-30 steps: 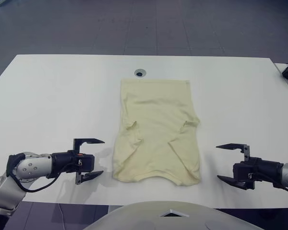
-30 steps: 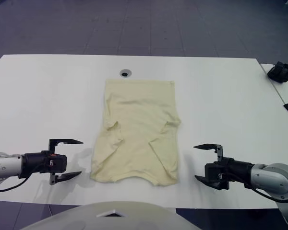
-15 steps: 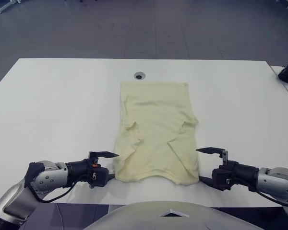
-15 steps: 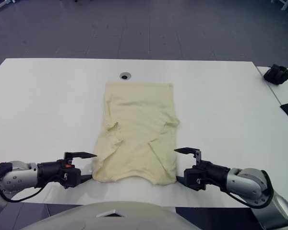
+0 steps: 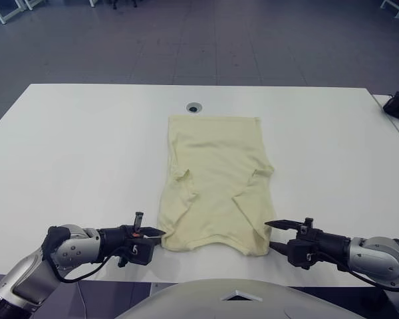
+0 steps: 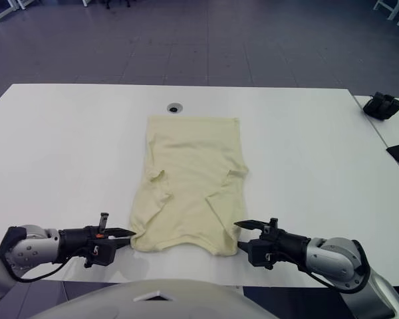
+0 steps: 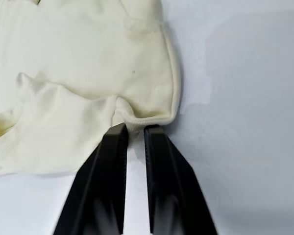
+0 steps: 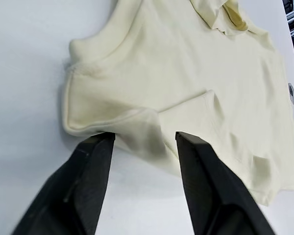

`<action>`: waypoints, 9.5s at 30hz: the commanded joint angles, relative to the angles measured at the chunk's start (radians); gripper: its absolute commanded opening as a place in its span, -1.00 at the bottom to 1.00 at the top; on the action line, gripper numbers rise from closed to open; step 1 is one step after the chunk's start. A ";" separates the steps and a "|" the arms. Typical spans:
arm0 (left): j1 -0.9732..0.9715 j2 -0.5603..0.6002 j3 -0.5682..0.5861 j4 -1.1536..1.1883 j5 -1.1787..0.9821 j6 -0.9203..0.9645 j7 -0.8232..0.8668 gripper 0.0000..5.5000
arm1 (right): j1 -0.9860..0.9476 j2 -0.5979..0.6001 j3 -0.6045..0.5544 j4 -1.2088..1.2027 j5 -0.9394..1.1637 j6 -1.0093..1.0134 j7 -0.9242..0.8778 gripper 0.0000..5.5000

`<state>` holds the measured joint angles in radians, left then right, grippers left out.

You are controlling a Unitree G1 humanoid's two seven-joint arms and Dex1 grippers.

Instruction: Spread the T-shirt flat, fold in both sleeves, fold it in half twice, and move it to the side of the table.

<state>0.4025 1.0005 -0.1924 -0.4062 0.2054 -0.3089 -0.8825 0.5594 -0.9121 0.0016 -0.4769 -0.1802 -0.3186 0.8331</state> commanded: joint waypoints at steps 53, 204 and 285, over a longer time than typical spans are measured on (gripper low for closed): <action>-0.551 -0.057 0.149 0.205 -0.844 0.831 -0.372 -1.00 | -0.760 0.066 0.115 0.296 0.579 0.677 0.348 -0.99; -0.504 -0.091 0.054 0.269 -0.149 0.224 -0.166 0.96 | -0.565 0.046 0.112 0.119 0.076 0.413 0.026 0.96; -0.319 0.011 -0.008 -0.178 -0.662 0.782 -0.411 -0.90 | -0.301 -0.155 0.038 -0.187 0.614 0.668 0.348 -0.98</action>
<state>0.1110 1.0053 -0.2368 -0.5831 -0.4073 0.4299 -1.2913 0.2992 -1.0657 0.0652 -0.6593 0.3874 0.3026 1.1814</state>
